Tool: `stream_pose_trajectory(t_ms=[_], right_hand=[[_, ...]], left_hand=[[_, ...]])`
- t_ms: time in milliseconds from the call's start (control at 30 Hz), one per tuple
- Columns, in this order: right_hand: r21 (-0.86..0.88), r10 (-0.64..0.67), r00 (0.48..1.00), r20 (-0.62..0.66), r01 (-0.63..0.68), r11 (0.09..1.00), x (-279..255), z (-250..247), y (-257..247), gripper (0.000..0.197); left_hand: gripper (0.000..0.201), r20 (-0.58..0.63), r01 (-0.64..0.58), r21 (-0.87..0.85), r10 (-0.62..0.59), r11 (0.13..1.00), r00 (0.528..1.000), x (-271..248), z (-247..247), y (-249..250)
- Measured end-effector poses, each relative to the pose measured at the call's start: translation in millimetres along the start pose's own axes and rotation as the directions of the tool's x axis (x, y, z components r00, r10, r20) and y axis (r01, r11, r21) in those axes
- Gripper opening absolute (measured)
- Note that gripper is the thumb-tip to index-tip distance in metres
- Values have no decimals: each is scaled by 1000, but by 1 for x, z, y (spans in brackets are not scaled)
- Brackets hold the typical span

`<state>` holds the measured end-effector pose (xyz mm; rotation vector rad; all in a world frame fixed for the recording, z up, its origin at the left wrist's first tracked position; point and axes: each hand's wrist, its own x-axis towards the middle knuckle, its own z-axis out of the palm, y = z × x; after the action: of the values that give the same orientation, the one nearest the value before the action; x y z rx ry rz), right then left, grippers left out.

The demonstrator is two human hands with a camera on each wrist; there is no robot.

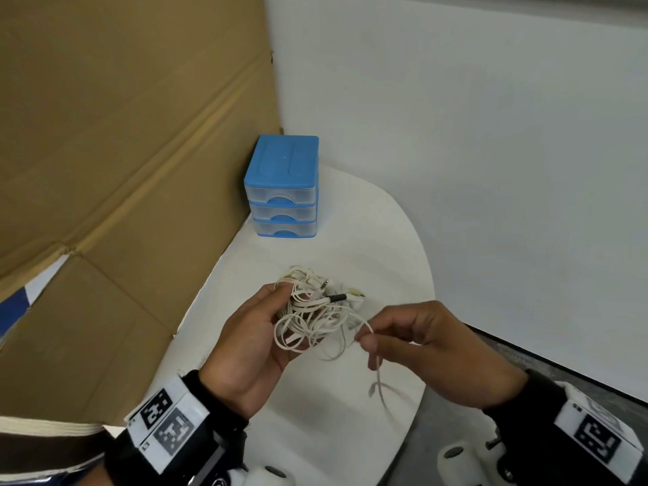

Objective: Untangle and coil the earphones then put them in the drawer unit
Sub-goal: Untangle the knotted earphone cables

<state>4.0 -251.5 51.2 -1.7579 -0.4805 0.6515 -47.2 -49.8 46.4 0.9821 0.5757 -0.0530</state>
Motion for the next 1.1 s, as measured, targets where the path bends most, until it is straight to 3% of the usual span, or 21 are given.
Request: stream_pose_trajectory(t_ms=[100,200,433,633,767,900,1000,1100], right_hand=[[204,-5,993,-114,28,979,2,-1,1,5],[258,-4,988,-154,44,965,2,-3,-1,10],[207,11,973,-231,39,977,1,5,-3,14],[235,29,952,-303,45,971,2,4,-3,18],[185,-26,945,-326,91,978,1,5,-3,25],[197,-24,951,-310,89,976,0,8,-6,11],[227,33,952,-304,39,973,-1,7,-6,12],[172,3,948,-318,55,984,-2,7,-8,4]], left_hand=[[33,11,9,-15,-8,1000,1000,0,0,2],[35,26,15,-31,-14,999,1000,0,-1,2],[47,169,61,-127,-40,990,985,-1,-1,2],[63,369,144,-191,-65,971,927,-2,-2,-4],[47,313,7,22,-14,1000,950,-5,0,-7],[36,277,-181,346,85,921,957,-12,2,-14],[35,268,-247,350,156,904,951,-12,3,-18],[42,284,-287,277,207,917,936,-12,4,-17]])
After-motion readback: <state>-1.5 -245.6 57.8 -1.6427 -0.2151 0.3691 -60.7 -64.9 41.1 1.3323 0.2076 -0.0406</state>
